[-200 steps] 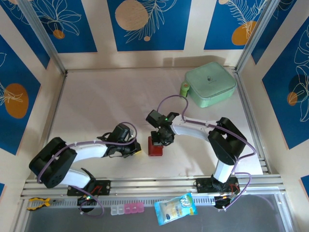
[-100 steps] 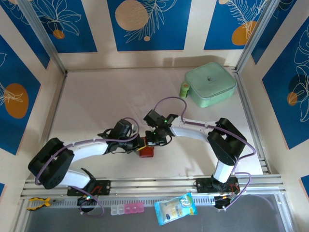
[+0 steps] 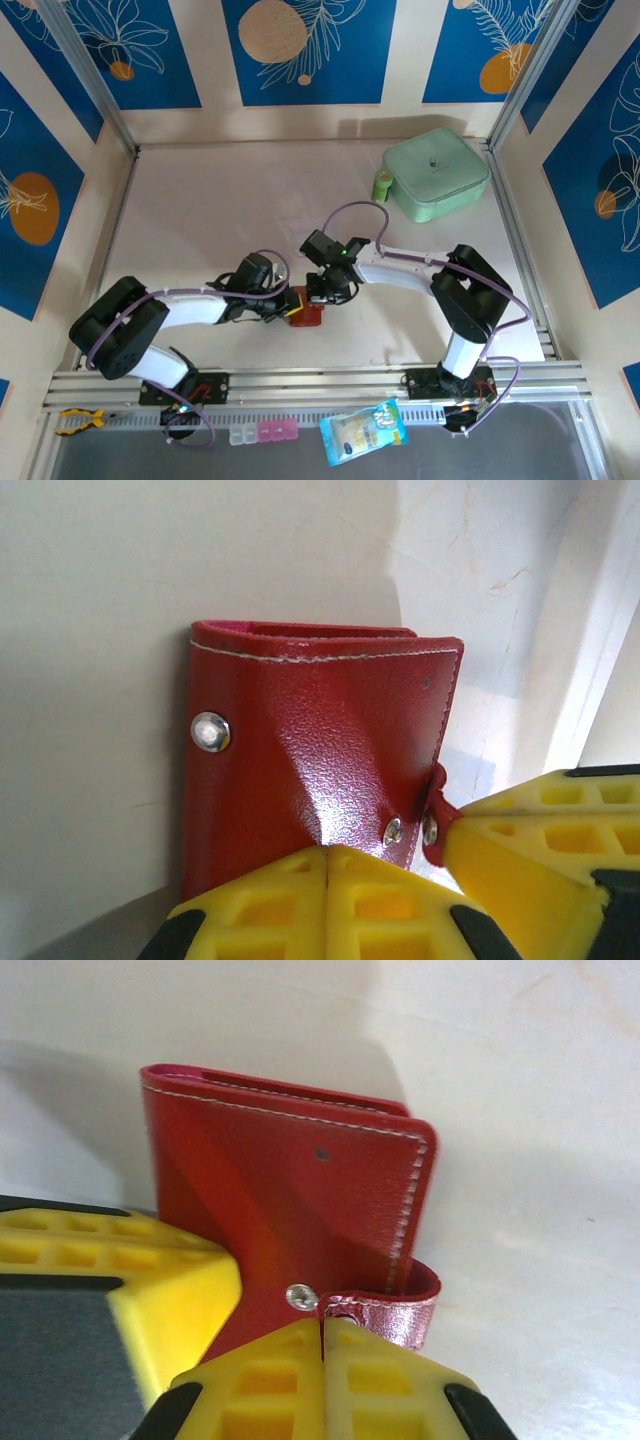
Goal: Take the credit cards out of the card holder
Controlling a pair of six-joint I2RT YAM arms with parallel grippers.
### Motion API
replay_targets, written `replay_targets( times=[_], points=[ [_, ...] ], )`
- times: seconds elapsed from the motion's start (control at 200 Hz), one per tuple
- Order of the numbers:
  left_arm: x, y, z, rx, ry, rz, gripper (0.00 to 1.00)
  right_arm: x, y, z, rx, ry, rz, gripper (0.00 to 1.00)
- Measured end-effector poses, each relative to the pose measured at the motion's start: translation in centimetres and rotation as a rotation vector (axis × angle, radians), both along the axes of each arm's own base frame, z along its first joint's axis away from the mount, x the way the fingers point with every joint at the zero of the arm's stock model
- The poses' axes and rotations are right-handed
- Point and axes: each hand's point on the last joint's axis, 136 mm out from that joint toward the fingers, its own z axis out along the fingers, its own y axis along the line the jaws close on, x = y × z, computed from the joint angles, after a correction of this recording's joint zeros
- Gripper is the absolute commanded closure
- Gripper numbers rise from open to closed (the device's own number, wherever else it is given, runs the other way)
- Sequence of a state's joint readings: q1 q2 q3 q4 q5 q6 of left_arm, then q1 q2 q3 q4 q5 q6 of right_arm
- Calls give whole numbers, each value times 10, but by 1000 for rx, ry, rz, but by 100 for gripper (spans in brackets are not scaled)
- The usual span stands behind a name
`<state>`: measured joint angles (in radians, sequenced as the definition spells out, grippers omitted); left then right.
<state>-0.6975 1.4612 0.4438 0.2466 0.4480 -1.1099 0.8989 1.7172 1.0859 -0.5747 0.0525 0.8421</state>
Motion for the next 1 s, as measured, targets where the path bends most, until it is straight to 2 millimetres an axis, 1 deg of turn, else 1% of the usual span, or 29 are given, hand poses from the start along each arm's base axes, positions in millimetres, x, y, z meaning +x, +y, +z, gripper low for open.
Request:
replay_targets(
  times=[0.15,0.215,0.26,0.375,0.5,0.715,0.955,1.0],
  points=[
    [1,0,1,0,-3,-3,100,0,-17,7,-8,-17,-26,100],
    [1,0,1,6,0,-6,100,1,-23,10,-1,-23,-39,88],
    [1,-1,2,11,4,-7,99,2,-25,11,7,-24,-47,83],
    [1,0,4,27,18,-10,95,2,-28,8,42,-6,-61,76],
    [1,0,7,39,30,-12,92,1,-28,4,67,17,-73,75],
    [0,1,13,36,27,-12,91,4,-20,2,107,33,-69,74],
    [-1,2,15,39,25,-9,91,2,-17,-10,103,69,-64,74],
    [-1,2,15,39,25,-9,91,1,-17,-12,99,75,-64,75]
  ],
)
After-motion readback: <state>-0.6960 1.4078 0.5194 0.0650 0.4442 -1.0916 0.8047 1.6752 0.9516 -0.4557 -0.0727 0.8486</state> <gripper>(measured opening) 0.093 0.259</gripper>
